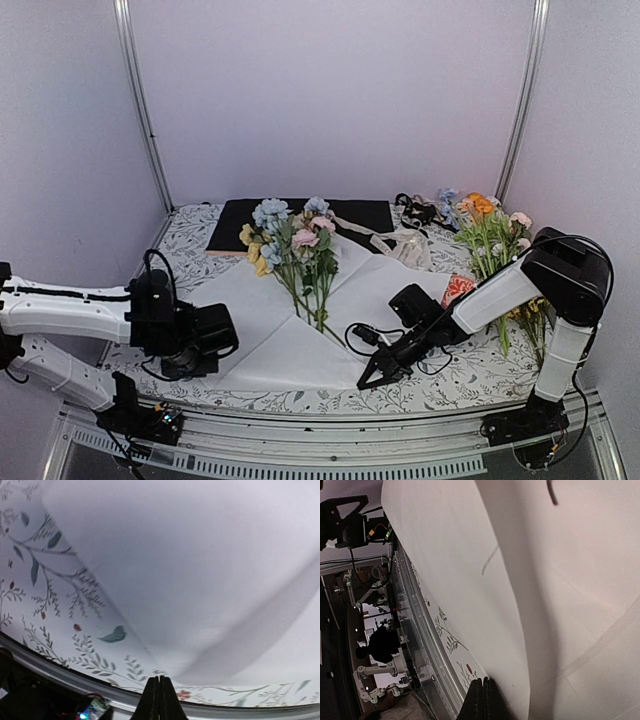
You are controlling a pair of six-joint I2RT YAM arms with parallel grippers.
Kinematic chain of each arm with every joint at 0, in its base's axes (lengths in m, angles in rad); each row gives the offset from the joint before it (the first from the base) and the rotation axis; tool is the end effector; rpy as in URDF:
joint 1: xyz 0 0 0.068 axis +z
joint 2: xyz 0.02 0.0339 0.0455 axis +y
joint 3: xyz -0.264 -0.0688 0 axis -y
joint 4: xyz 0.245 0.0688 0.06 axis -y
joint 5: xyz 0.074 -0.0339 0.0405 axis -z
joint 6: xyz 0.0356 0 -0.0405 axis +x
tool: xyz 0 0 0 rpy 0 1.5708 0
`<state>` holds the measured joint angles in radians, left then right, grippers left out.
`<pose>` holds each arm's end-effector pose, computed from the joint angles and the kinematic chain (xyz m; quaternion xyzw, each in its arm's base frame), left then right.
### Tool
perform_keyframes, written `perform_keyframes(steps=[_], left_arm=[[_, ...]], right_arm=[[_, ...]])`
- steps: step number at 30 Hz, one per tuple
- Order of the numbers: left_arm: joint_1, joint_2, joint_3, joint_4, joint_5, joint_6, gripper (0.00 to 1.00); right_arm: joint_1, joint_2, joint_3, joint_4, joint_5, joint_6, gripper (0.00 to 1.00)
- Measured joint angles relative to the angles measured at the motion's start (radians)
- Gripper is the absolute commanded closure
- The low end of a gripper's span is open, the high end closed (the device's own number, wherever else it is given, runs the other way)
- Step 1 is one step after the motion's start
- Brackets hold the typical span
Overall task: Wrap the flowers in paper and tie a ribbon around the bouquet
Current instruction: Press the fold line on the 1/4-folded wrapping paper.
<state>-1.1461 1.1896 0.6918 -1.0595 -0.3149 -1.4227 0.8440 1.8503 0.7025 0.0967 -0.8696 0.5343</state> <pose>0.0789 -0.1478 0.1864 -0.1372 0.9780 0.0379 0.1523 0.1765 0.2395 0.0843 0.2421 -0.8493 -0.4624 0.0790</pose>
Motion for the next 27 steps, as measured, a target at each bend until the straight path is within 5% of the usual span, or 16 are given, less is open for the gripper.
perform_keyframes(steps=[4,7,15,27], left_arm=[[-0.029,0.182,0.279,0.041,-0.094,0.166,1.0],[-0.037,0.306,0.386,0.225,-0.072,0.349,1.0],[0.011,0.54,0.361,0.604,0.145,0.631,1.0],[0.065,0.685,0.402,0.734,0.327,0.755,1.0]], right_arm=[[0.0,-0.001,0.002,-0.004,0.003,0.0,1.0],[0.0,-0.002,0.002,-0.006,0.004,0.001,1.0],[0.004,-0.033,0.002,-0.045,0.051,0.029,1.0],[0.006,-0.235,0.016,-0.217,0.21,0.088,0.95]])
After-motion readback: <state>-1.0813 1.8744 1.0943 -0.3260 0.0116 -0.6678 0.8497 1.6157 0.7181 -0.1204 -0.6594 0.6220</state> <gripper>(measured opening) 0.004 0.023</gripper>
